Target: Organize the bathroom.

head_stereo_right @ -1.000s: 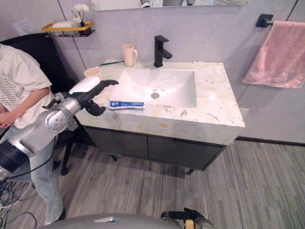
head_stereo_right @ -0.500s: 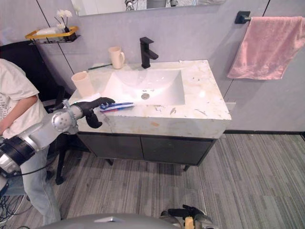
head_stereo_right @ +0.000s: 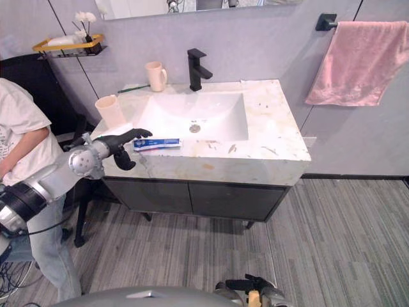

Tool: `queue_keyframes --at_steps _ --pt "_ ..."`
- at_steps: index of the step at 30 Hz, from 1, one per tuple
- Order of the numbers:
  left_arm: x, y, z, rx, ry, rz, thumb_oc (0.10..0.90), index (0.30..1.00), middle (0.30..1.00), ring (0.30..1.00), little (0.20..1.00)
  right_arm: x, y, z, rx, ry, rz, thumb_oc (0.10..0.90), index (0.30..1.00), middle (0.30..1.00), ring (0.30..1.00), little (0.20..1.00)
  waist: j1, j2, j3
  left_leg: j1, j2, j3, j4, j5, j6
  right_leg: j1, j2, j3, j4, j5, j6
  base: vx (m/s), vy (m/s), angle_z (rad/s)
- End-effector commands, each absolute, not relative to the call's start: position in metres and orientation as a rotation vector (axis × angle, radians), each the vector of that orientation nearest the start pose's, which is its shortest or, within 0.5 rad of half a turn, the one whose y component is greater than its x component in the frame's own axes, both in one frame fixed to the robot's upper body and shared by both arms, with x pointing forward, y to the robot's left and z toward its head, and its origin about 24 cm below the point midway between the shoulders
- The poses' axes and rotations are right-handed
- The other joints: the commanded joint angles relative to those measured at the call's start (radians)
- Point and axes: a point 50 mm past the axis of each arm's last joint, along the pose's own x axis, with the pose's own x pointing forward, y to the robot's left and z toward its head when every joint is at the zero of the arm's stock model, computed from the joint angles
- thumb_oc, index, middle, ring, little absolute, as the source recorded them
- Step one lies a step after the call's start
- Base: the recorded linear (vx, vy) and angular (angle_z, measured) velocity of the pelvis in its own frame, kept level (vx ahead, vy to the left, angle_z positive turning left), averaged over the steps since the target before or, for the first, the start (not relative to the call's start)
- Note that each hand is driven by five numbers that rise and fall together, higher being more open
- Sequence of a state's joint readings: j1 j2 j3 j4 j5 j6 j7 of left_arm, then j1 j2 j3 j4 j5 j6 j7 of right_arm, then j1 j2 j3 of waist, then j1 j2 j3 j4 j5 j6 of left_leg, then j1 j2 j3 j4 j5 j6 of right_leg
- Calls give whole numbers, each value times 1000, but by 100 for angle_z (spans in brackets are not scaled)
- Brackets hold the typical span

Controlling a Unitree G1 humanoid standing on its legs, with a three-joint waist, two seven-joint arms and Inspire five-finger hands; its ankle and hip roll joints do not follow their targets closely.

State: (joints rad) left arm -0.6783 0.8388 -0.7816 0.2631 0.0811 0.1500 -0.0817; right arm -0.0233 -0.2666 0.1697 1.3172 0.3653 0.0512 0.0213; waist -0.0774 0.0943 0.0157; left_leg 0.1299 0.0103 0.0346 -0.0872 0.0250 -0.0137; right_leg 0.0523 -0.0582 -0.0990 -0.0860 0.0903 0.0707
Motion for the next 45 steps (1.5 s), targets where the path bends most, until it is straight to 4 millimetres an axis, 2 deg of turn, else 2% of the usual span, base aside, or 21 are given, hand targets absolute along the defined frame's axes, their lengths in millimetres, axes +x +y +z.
queue_keyframes --at_steps 1,6,13,17,22,29,37,39,40,41,42,43,45 --pt "364 180 221 1171 -392 -124 800 900 900 900 900 32 -270 -162 -135 1458 -263 800 900 900 900 900 -4 -27 -5 -30 -30 -21 3 -30 22 42 36 -14 18 -93 -4 0 0 0" --pt "364 178 207 1196 -380 -114 800 900 900 900 900 31 -270 -162 -131 1452 -270 800 900 900 900 900 -14 -30 0 -32 -29 -16 4 -32 23 35 38 -8 23 -94 -6 5 3 -1" --pt "368 179 183 1205 -272 -144 800 900 900 900 900 26 -272 -162 -135 1458 -280 800 900 900 900 900 -27 -31 7 -31 -30 -7 9 -38 28 31 39 3 30 -97 -6 20 14 -7" --pt "368 178 177 1215 -253 -140 800 900 900 900 900 24 -272 -162 -136 1460 -279 800 900 900 900 900 -31 -32 10 -28 -31 -6 10 -40 30 31 38 7 32 -98 -5 17 6 -1" --pt "371 184 163 1288 -204 -126 800 900 900 900 900 26 -270 -162 -137 1455 -274 800 900 900 900 900 -37 -35 15 -29 -31 3 11 -40 33 28 38 9 35 -97 -4 7 1 0" --pt "371 190 172 1345 -226 -91 800 900 900 900 900 24 -273 -161 -140 1455 -271 800 900 900 900 900 -35 -32 21 -31 -32 3 14 -44 33 25 35 5 39 -100 -3 0 0 0" --pt "372 193 169 1392 -250 -45 800 900 900 900 900 27 -271 -162 -140 1447 -261 800 900 900 900 900 -34 -33 20 -30 -32 7 15 -47 36 22 34 4 46 -103 -5 0 0 0" --pt "372 194 168 1394 -239 -53 748 822 822 822 822 27 -271 -162 -140 1446 -261 800 900 900 900 900 -35 -33 20 -29 -33 7 15 -47 36 23 35 4 46 -103 -5 0 0 0" --pt "372 194 167 1402 -230 -54 626 639 639 639 639 27 -271 -162 -141 1445 -262 800 900 900 900 900 -35 -33 20 -28 -34 7 13 -47 36 24 35 5 45 -103 -5 0 0 0" --pt "372 194 166 1405 -227 -54 554 531 531 531 531 27 -271 -162 -141 1445 -262 800 900 900 900 900 -36 -33 20 -27 -34 7 13 -47 36 24 35 5 45 -103 -5 0 0 0" --pt "373 194 163 1414 -212 -49 414 321 321 321 321 28 -271 -162 -140 1444 -263 800 900 900 900 900 -37 -33 20 -27 -33 9 13 -46 36 24 35 5 46 -103 -4 0 0 0" --pt "374 196 160 1436 -194 -43 400 300 300 300 300 28 -271 -162 -141 1443 -264 800 900 900 900 900 -39 -33 20 -26 -33 11 13 -47 36 24 35 5 47 -103 -4 0 0 0" --pt "374 198 159 1461 -185 -37 400 300 300 300 300 29 -271 -161 -137 1440 -270 800 900 900 900 900 -40 -32 20 -29 -33 15 15 -47 37 22 34 4 48 -103 -4 0 0 0"
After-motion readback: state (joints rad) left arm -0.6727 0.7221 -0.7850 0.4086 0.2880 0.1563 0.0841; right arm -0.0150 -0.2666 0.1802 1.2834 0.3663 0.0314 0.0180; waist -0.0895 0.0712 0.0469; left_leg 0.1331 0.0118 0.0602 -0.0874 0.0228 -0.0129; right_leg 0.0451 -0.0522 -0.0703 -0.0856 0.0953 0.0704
